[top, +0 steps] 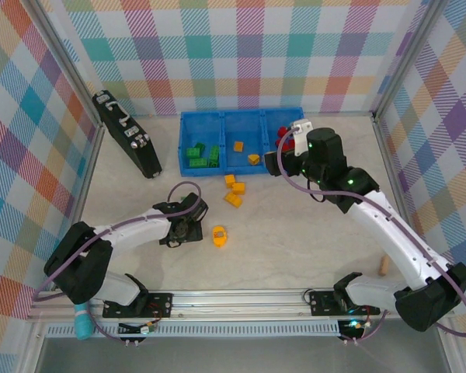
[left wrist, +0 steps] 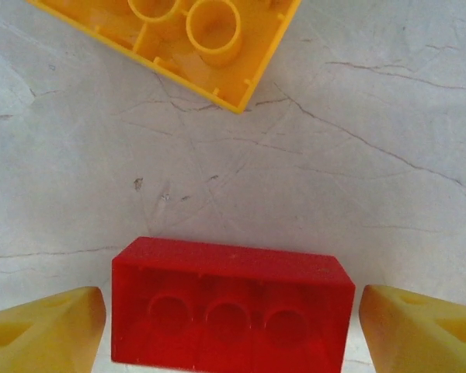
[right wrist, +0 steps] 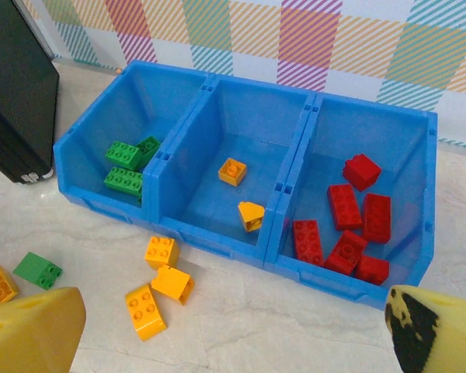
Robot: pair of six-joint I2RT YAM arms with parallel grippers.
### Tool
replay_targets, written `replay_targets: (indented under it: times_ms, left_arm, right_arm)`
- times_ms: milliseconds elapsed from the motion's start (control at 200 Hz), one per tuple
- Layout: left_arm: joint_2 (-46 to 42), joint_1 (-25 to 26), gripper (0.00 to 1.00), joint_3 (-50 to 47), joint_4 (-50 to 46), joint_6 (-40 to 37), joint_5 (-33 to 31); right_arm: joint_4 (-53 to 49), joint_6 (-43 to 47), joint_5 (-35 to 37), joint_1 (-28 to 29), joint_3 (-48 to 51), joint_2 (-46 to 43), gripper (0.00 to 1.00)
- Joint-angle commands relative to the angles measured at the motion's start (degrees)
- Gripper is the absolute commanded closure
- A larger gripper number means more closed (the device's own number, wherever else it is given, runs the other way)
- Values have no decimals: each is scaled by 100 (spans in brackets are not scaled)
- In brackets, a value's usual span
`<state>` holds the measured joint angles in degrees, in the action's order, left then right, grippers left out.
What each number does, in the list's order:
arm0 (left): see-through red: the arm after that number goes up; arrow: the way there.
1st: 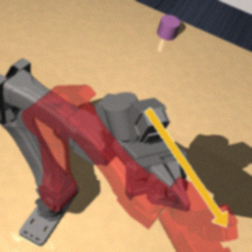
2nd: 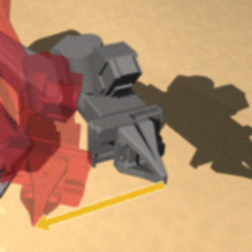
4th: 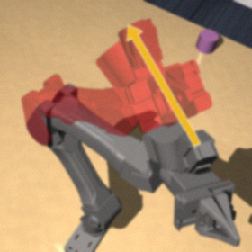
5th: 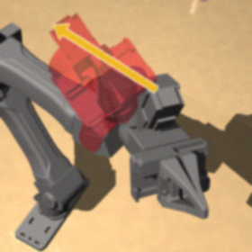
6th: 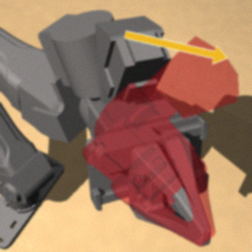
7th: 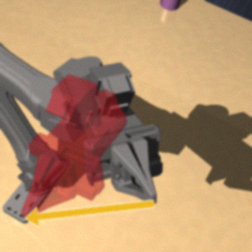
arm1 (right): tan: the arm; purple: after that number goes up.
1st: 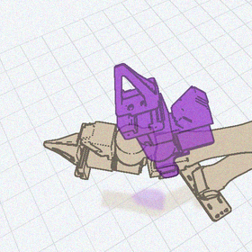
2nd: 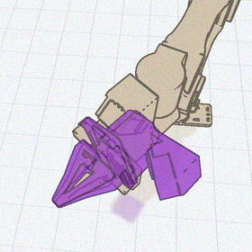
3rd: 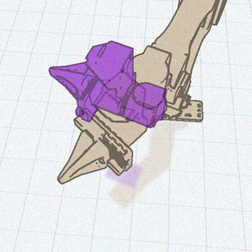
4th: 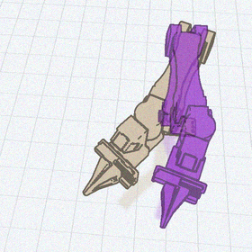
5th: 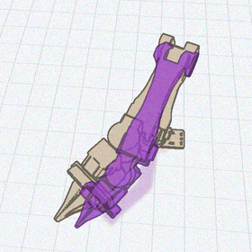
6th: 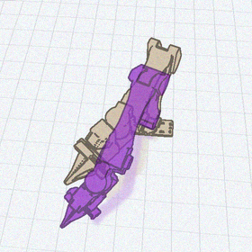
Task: Sort the legos into containers by color
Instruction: Pick up the lego from the center of the table.
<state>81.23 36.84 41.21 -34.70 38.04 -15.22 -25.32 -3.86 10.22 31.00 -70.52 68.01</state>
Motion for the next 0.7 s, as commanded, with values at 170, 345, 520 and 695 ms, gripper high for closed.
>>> replay_targets:
  times_ms: [170,345,520,695]
  left_arm:
    - [174,-142,32,-69,152,-135,198]
    - [96,-147,36,-81,91,-135,387]
    - [66,126,41,499,-396,-168,340]
    - [411,687,41,1829,-855,-261,173]
  right_arm:
    - [176,10,15,-59,-205,112,1]
    - [142,158,191,-94,-267,84,1]
    - [229,295,200,-191,-306,-51,1]
    - [306,294,187,-250,-239,15,1]
